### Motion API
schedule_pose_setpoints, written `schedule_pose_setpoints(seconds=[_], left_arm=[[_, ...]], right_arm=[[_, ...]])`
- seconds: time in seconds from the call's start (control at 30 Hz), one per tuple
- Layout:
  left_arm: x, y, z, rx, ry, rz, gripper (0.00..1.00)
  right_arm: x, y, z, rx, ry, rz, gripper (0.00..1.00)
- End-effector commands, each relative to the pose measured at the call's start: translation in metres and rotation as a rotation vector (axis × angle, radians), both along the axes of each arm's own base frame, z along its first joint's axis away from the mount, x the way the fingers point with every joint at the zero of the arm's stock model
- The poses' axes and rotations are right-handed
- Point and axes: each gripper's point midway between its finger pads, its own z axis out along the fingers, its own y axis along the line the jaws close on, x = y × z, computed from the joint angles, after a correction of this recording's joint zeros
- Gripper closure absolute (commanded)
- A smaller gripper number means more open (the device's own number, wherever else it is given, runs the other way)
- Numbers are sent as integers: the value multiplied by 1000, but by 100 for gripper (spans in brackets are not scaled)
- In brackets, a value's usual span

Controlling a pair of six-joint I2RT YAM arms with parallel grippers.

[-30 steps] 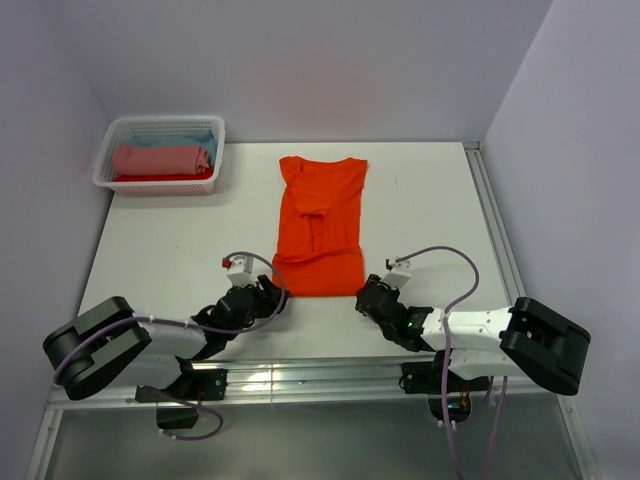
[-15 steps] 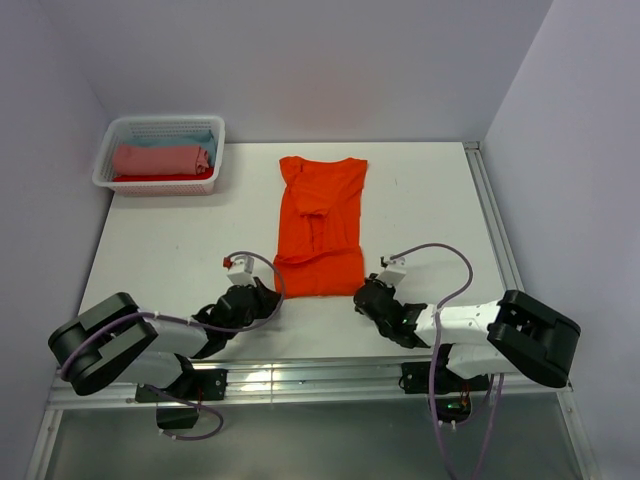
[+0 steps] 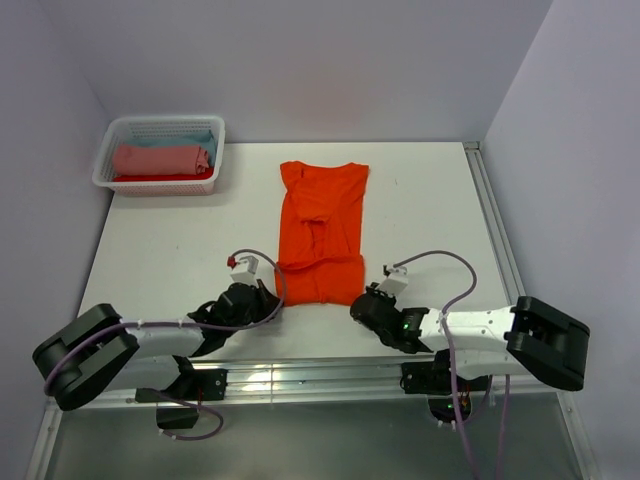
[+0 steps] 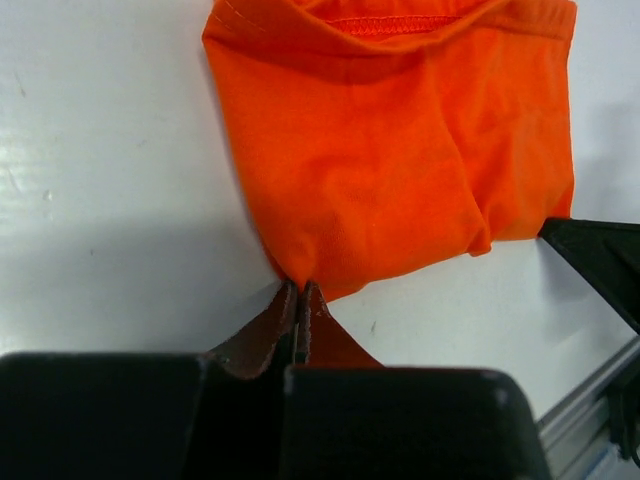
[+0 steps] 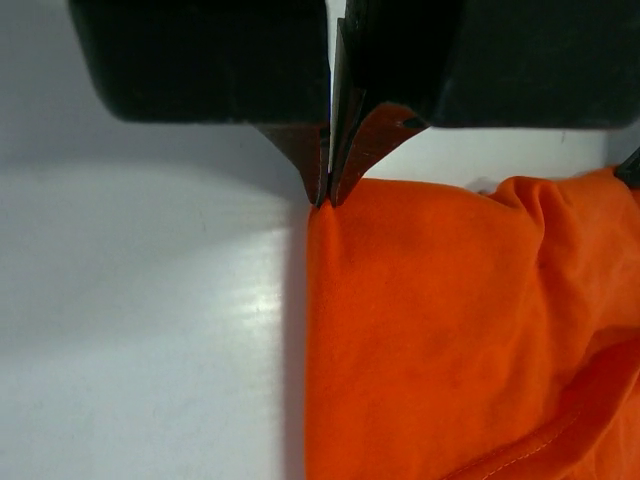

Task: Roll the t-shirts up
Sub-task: Fold the tshirt

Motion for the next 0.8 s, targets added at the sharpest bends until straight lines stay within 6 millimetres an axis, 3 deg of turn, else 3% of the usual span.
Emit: schedule_pose_setpoints(seconds=[0.0, 0.27, 0.43, 0.5, 0.6, 0.63, 0.7, 0.73, 0.77], left_arm=[[-26, 7, -14, 50, 118, -53, 100], [-5, 6, 42, 64, 80, -59, 100], [36, 11, 87, 45, 49, -40, 100], [39, 10, 94, 38, 43, -44, 100], [31, 6, 88, -3, 63, -63, 100], [21, 10, 69, 4, 100, -65, 100], [16, 9, 60, -38, 112, -61, 100], [1, 12, 41, -43, 161, -82, 100], [-1, 10, 39, -68, 155, -91, 100]], right_arm=[[-27, -32, -16, -96, 98, -57, 100], [-27, -33, 13, -51, 78, -72, 100], [-10, -25, 54, -45, 20, -78, 100], [-7, -31, 56, -41, 16, -91, 100], [-16, -36, 38, -14, 52, -92, 100], [-19, -37, 31, -4, 67, -91, 100], [-28, -39, 15, 12, 112, -89, 100], [-30, -39, 11, 17, 122, -87, 100], [-32, -39, 9, 21, 132, -85, 100]])
